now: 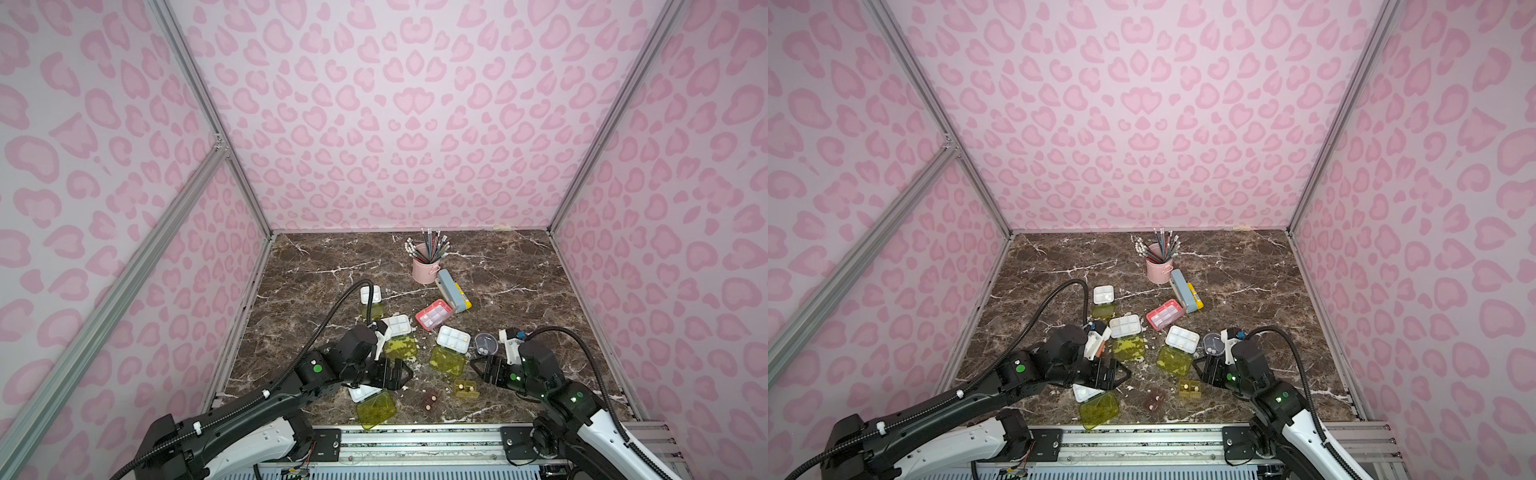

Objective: Close pillboxes
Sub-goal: Close the lid on the pillbox.

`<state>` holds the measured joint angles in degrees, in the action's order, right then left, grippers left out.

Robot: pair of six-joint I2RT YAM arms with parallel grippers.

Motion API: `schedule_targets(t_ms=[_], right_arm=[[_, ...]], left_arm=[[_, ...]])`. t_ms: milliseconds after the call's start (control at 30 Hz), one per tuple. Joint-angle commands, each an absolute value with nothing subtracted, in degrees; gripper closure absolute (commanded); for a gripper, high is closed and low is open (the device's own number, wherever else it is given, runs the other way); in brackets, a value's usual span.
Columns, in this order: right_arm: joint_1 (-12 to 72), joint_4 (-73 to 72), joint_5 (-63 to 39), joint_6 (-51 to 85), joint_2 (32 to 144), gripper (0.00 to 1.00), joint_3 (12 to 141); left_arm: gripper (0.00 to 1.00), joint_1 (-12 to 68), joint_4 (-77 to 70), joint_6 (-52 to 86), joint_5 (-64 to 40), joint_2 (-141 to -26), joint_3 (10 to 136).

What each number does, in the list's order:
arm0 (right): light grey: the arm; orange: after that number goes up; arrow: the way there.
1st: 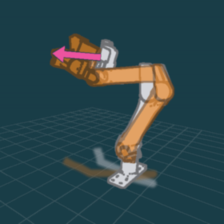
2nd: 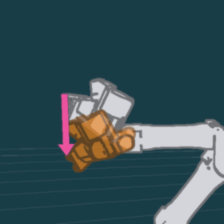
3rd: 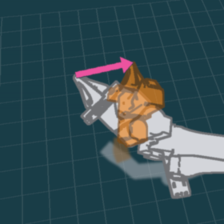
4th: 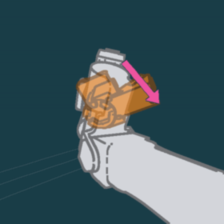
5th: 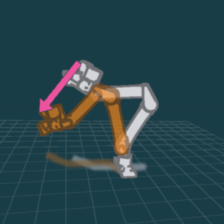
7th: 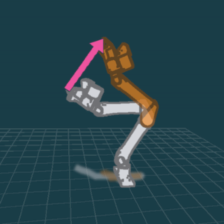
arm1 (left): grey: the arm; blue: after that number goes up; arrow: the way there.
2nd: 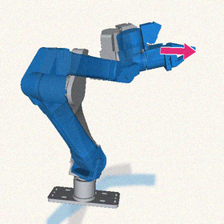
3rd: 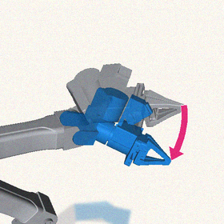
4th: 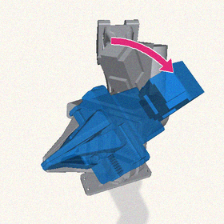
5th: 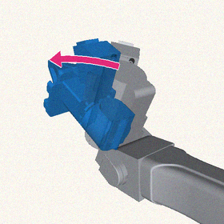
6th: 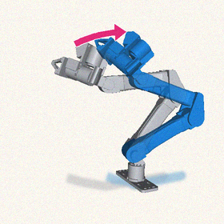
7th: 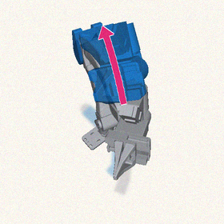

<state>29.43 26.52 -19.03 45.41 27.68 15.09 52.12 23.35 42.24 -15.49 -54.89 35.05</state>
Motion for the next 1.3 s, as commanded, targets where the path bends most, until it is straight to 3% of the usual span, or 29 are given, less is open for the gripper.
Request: schedule_targets(t_ms=[0, 833, 1067, 1267], right_arm=[[30.1, 26.2, -18.7, 45.7, 28.7, 0.27, 14.8], [30.2, 14.5, -17.7, 40.2, 47.0, 0.24, 23.3], [30.2, 11.7, -18.5, 37.3, 57.6, 0.26, 29.8], [30.2, 11.6, -19.2, 35.4, 64.0, 0.31, 36.6]], left_arm=[[0.01, 52.8, 19.1, 42.4, -15.8, -57.1, 35.3], [0.01, 54.5, 19.3, 35.7, -14.7, -80.1, 51.6], [0.05, 45.9, 15.6, 36.4, -22.1, -80.9, 52.6], [0.15, 39.6, 19.1, 30.9, -28.1, -90.1, 65.0]])
